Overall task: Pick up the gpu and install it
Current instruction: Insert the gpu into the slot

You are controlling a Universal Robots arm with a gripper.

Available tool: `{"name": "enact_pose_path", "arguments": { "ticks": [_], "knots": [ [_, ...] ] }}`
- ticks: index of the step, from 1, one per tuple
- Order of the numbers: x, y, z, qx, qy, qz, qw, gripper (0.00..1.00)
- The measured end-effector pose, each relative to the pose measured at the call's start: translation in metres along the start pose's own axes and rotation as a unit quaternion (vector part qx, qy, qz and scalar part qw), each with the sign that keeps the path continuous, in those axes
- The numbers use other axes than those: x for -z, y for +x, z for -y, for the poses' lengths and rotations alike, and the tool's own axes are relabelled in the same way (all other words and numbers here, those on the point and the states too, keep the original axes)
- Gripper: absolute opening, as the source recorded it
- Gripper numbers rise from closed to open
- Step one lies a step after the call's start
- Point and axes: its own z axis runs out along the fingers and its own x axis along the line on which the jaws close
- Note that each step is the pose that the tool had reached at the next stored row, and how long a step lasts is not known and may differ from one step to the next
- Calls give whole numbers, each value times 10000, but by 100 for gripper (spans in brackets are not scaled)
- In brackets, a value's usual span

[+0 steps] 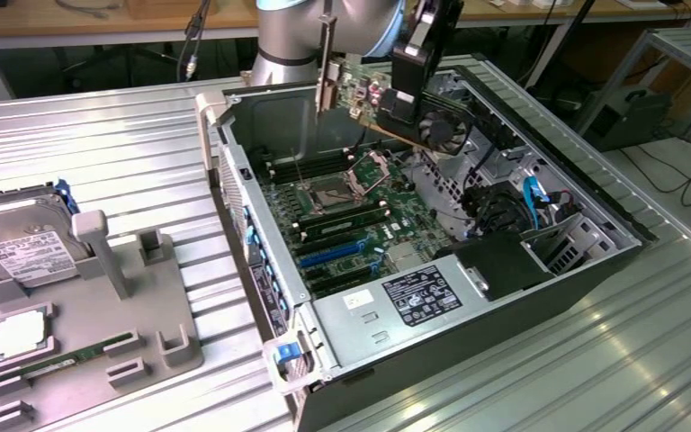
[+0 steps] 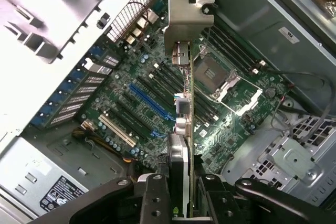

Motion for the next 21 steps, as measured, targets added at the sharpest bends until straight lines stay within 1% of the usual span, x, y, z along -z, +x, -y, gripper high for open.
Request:
{"name": "enact_pose_path", "arguments": {
  "ticks": [5, 12, 21],
  "knots": [
    [0, 6, 7, 224, -9, 3, 9997, 27],
    [0, 14, 16, 497, -20, 7, 9988, 27],
    [1, 26, 30, 846, -30, 9, 9964, 27]
  ]
}}
